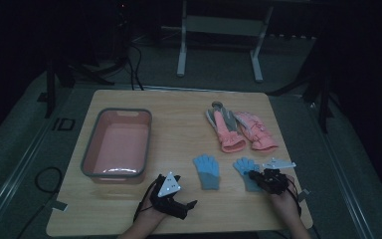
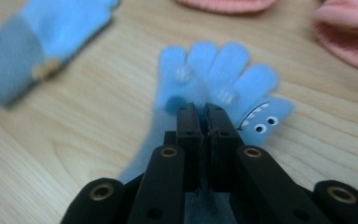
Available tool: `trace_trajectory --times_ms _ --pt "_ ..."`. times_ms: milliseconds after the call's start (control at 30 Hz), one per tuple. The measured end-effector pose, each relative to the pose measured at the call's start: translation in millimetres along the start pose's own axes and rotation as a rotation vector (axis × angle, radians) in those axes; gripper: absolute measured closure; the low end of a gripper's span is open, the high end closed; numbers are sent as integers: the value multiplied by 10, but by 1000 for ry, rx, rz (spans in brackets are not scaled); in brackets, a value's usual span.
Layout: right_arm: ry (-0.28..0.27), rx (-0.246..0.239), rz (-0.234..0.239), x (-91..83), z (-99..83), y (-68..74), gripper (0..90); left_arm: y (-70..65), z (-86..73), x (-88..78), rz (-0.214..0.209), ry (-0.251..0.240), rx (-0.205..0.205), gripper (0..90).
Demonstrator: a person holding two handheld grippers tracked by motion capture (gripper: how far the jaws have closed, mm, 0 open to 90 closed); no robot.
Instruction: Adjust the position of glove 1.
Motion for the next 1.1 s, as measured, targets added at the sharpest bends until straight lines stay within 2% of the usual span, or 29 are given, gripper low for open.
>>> trace_trajectory --times_ms 67,167,200,467,667,767,1100 --pt "-19 27 -45 -75 68 50 863 1 1 1 1 4 2 1" --pt "-39 46 -70 -160 150 89 864 1 1 1 1 4 2 1" --pt "-52 50 -106 -254 246 146 865 -2 0 1 2 1 3 1" --pt "-103 84 -161 -440 582 456 865 -4 1 0 5 2 5 1" --pt "-127 117 -146 -380 760 758 866 -6 0 0 8 -1 9 1" --pt "-127 116 -143 -309 809 904 866 -9 0 -2 8 -1 11 1" --pt "-103 109 -87 -58 916 1229 865 -11 -1 -3 8 -2 11 1"
Point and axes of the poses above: each handheld gripper's, and its own axes: x roughly forward along the jaws, z roughly out of its top, y roughly to its left, the point moved 1 cm from there along x, roughly forward along the jaws, and after that the axes turned 4 degrees about y, right-handed, at the moved point
